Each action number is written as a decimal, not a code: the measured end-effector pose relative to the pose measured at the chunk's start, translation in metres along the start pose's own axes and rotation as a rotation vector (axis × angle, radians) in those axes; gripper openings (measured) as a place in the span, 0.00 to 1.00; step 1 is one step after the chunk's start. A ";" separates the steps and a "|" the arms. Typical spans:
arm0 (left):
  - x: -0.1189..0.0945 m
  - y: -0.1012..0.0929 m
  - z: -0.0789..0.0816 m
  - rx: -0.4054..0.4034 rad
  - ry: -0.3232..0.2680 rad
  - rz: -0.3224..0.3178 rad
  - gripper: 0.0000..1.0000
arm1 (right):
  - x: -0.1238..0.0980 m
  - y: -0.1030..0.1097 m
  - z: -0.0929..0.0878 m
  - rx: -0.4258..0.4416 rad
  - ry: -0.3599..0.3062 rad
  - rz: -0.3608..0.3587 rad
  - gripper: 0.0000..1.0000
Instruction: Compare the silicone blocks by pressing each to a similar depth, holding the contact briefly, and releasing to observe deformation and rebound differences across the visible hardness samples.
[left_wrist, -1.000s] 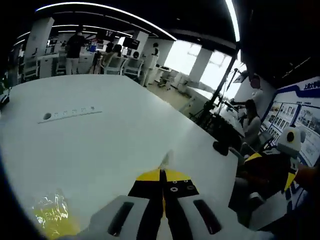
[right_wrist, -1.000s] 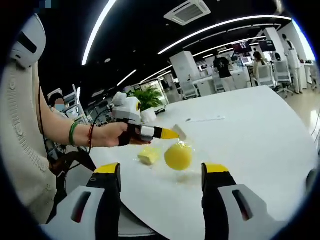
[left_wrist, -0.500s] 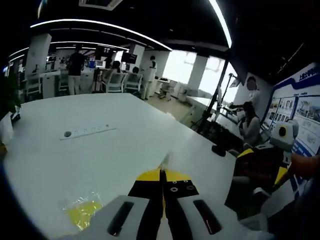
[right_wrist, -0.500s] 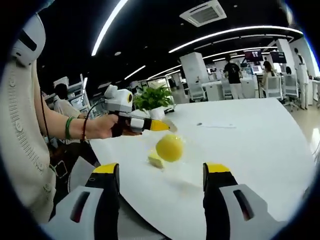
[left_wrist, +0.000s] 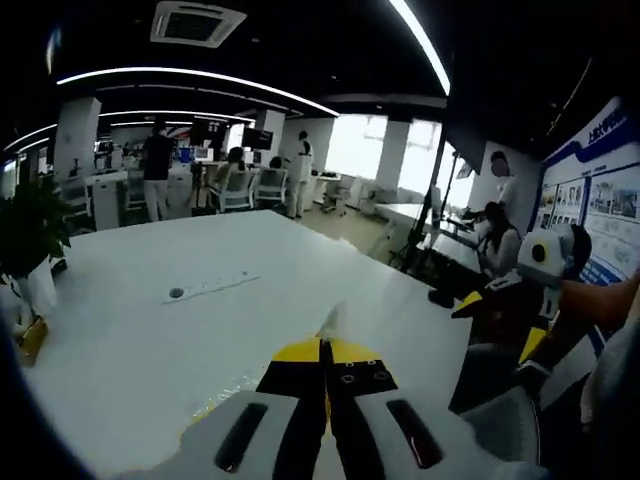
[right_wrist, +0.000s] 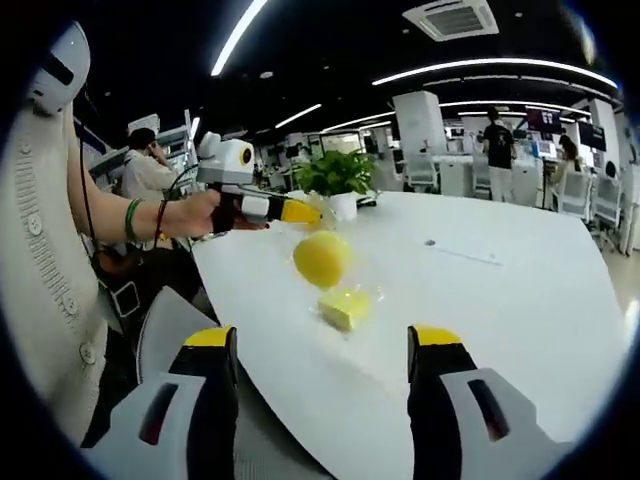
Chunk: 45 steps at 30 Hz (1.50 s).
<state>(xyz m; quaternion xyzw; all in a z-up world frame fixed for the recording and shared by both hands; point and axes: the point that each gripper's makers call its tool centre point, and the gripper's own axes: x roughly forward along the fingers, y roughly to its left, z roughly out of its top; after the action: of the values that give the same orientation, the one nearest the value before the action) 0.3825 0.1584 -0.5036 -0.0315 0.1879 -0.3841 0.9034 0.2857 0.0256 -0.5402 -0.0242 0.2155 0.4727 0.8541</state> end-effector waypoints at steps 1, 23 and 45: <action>-0.003 0.000 0.001 0.002 -0.003 -0.003 0.00 | 0.001 0.000 0.002 -0.018 0.014 0.011 0.65; -0.006 -0.024 0.034 0.109 -0.047 -0.126 0.00 | 0.062 -0.029 0.057 -0.286 0.346 0.278 0.70; -0.008 -0.042 0.047 0.117 -0.079 -0.199 0.00 | 0.136 0.010 0.049 -0.414 0.424 0.487 0.43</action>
<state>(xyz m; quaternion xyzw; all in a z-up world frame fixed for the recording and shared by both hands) 0.3656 0.1303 -0.4485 -0.0125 0.1254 -0.4807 0.8678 0.3565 0.1515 -0.5470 -0.2416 0.2865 0.6800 0.6302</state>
